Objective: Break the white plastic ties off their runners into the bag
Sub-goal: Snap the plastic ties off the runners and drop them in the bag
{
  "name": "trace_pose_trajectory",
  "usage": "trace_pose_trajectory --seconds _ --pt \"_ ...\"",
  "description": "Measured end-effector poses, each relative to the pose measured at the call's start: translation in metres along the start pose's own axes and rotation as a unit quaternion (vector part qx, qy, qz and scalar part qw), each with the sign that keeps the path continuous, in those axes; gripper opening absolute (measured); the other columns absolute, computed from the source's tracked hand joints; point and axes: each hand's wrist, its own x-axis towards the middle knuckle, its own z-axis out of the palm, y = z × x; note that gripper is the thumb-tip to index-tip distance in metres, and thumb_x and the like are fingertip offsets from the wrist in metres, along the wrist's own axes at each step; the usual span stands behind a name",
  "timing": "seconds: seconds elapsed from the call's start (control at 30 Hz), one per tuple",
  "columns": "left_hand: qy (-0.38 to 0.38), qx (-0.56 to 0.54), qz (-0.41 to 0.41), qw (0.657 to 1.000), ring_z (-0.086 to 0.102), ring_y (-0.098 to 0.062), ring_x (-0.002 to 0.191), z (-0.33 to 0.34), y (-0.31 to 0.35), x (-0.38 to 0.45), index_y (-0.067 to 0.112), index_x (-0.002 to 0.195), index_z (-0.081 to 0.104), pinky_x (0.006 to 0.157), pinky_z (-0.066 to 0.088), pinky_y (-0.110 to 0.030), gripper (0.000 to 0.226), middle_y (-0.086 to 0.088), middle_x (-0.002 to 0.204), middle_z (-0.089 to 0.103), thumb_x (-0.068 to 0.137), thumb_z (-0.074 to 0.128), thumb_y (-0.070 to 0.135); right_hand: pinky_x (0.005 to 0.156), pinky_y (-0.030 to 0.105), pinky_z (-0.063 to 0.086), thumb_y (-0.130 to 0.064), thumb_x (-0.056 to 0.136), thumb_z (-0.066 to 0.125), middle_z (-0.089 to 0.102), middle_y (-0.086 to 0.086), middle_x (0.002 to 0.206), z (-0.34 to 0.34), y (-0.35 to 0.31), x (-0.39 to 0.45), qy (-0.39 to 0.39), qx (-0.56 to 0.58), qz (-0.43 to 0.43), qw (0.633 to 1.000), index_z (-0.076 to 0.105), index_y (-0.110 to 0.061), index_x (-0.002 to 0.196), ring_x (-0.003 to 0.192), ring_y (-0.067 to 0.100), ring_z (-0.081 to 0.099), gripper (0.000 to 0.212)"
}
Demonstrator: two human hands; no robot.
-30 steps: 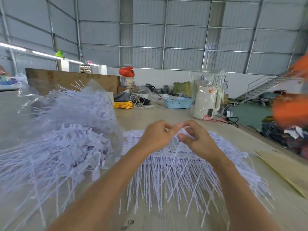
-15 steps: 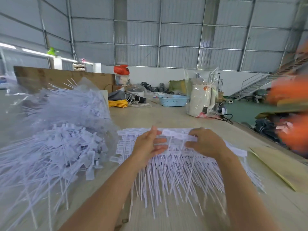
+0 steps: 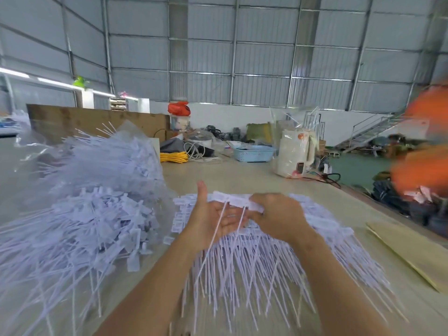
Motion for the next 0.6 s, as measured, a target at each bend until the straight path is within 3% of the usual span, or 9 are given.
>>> trace_pose_trajectory --seconds 0.07,0.13,0.17,0.23,0.37,0.47,0.53,0.6 --pt "0.046 0.098 0.036 0.994 0.072 -0.028 0.069 0.004 -0.003 -0.001 -0.003 0.092 0.066 0.053 0.056 -0.031 0.075 -0.023 0.086 0.072 0.089 0.036 0.066 0.083 0.033 0.044 -0.039 0.091 0.053 0.063 0.003 0.117 0.019 0.004 0.0 -0.04 0.034 0.029 0.998 0.056 -0.023 0.116 0.11 0.026 0.056 0.03" --pt "0.091 0.196 0.089 0.972 0.067 -0.015 0.053 0.008 -0.01 -0.002 0.002 0.088 0.064 0.048 0.054 -0.024 0.04 -0.01 0.07 0.073 0.094 0.053 0.04 0.078 0.03 0.042 -0.041 0.086 0.059 0.065 0.0 0.107 0.028 0.01 0.001 -0.041 0.1 0.035 0.994 0.058 -0.026 0.102 0.105 0.024 0.058 0.021" --pt "0.097 0.213 0.107 0.966 0.062 -0.011 0.047 0.008 -0.012 -0.002 0.004 0.088 0.063 0.046 0.052 -0.022 0.027 -0.007 0.065 0.071 0.094 0.056 0.03 0.074 0.029 0.04 -0.042 0.085 0.061 0.064 -0.002 0.1 0.031 0.012 0.001 -0.048 0.125 0.026 0.991 0.055 -0.028 0.094 0.1 0.023 0.059 0.017" --pt "0.092 0.209 0.131 0.965 0.055 -0.009 0.043 0.008 -0.014 -0.002 0.007 0.087 0.061 0.044 0.049 -0.021 0.015 -0.007 0.064 0.065 0.095 0.056 0.019 0.071 0.027 0.037 -0.036 0.088 0.06 0.061 -0.003 0.095 0.034 0.013 0.001 -0.076 0.178 0.0 0.981 0.057 -0.027 0.1 0.091 0.021 0.058 0.016" --pt "0.072 0.226 0.173 0.956 0.046 -0.011 0.041 0.004 -0.015 0.001 0.009 0.081 0.057 0.041 0.038 -0.02 0.019 -0.01 0.06 0.053 0.097 0.048 0.006 0.081 0.034 0.044 -0.013 0.088 0.061 0.064 0.01 0.101 0.032 0.009 0.0 -0.116 0.303 -0.039 0.945 0.065 -0.011 0.104 0.093 0.027 0.059 0.016" --pt "0.052 0.24 0.182 0.952 0.044 -0.011 0.042 0.0 -0.019 0.003 0.008 0.081 0.057 0.041 0.036 -0.02 0.02 -0.006 0.054 0.051 0.098 0.047 0.007 0.075 0.04 0.049 -0.018 0.084 0.063 0.068 0.012 0.09 0.028 0.006 0.001 -0.12 0.337 -0.02 0.934 0.07 -0.009 0.093 0.078 0.026 0.063 0.014" --pt "0.048 0.254 0.187 0.948 0.045 -0.011 0.043 -0.001 -0.02 0.005 0.009 0.084 0.059 0.042 0.036 -0.021 0.017 -0.003 0.052 0.052 0.098 0.048 0.009 0.057 0.028 0.047 -0.03 0.083 0.062 0.068 -0.004 0.068 0.028 0.003 0.0 -0.115 0.381 0.025 0.917 0.07 -0.013 0.078 0.059 0.012 0.061 0.02" --pt "0.052 0.282 0.194 0.938 0.046 -0.012 0.043 -0.001 -0.021 0.006 0.01 0.087 0.06 0.043 0.036 -0.021 0.016 -0.002 0.051 0.053 0.099 0.049 0.013 0.05 0.016 0.042 -0.033 0.09 0.058 0.064 -0.014 0.056 0.029 -0.002 -0.002 -0.091 0.392 0.028 0.915 0.066 -0.025 0.062 0.051 0.0 0.058 0.03"
